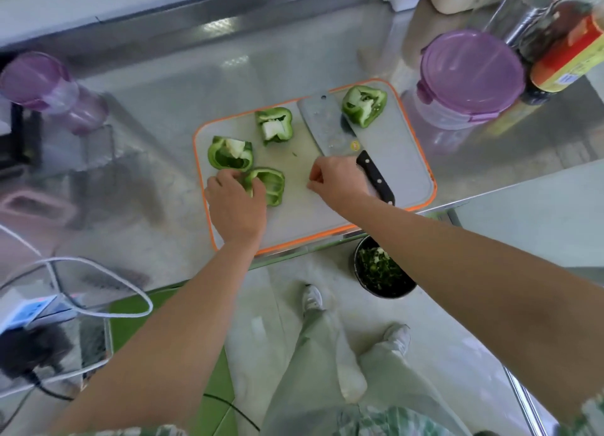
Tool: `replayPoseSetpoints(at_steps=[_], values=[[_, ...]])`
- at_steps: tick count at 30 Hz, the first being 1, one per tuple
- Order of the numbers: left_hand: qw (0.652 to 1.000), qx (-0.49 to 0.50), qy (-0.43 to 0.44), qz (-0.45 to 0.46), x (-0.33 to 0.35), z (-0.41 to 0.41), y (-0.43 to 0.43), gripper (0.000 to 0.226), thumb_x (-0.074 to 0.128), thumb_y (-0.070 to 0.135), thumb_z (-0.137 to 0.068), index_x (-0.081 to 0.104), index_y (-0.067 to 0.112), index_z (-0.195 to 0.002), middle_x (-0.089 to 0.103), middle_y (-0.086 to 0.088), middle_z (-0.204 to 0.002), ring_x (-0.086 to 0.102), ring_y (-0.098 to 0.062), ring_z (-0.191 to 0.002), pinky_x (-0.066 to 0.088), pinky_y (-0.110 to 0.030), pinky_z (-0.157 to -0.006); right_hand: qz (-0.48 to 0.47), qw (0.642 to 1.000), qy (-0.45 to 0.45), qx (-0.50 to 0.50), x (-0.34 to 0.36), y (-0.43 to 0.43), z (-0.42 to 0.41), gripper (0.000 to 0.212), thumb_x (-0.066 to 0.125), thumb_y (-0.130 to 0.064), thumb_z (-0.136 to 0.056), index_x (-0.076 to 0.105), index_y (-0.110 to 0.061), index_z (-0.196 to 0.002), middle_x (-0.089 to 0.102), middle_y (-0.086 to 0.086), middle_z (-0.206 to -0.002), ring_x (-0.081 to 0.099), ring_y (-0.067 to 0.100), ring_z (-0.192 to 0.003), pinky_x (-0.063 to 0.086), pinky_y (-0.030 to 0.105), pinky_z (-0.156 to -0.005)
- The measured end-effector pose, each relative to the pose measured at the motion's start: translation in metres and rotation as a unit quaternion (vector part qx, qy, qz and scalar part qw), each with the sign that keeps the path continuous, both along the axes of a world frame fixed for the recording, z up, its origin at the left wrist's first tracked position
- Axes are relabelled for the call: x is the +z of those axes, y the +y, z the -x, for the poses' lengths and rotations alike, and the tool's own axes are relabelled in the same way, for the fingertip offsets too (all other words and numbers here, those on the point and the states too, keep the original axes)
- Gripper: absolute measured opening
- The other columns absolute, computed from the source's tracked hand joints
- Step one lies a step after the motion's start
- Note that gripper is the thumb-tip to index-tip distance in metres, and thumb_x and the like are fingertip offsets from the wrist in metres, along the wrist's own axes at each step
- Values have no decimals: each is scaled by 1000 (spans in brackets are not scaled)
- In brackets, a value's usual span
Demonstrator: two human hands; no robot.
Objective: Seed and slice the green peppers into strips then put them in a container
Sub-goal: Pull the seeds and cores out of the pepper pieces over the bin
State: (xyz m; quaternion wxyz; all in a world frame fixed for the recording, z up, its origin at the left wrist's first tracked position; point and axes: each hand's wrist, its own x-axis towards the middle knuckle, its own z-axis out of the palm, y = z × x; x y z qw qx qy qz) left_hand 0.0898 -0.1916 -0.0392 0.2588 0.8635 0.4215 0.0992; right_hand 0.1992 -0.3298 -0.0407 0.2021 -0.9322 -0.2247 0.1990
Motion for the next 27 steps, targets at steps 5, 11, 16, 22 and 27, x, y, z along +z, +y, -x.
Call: replayPoseSetpoints(at_steps=[5,11,16,22,27], values=[[999,-20,-44,-5,-2,6,6,32,55,33,-91,57,9,-113,55,-12,-113,51,-30,-107,46,-44,-88,76,997,-2,-10,4,7,1,19,64,-25,-90,67,-12,-105,65,12,-106,63,29,-96,50,34,-77],[996,-49,-67,-21,2,5,10,23,53,23,-89,57,12,-109,54,-9,-108,53,-28,-101,48,-44,-82,117,993,15,10,5,14,0,15,54,-12,-93,64,-6,-103,65,13,-105,62,31,-91,39,30,-65],[990,-98,-88,-46,12,-8,2,21,52,12,-87,60,10,-107,55,-10,-107,53,-29,-99,45,-40,-74,40,998,-24,-32,13,0,-6,21,47,-21,-95,60,-6,-101,61,12,-101,59,31,-89,42,33,-66],[966,-225,-123,-20,15,-59,-27,19,47,17,-87,62,9,-96,60,-7,-92,56,-26,-85,40,-33,-70,11,988,-50,-146,11,-48,-38,20,58,-24,-88,65,-8,-98,53,12,-110,53,31,-102,48,39,-79],[958,-272,-71,55,14,-121,-44,19,55,14,-94,62,6,-110,60,-2,-101,57,-20,-90,36,-23,-76,55,994,-15,-97,0,-55,-42,21,59,-17,-87,66,-5,-103,49,14,-116,49,32,-108,46,37,-86]])
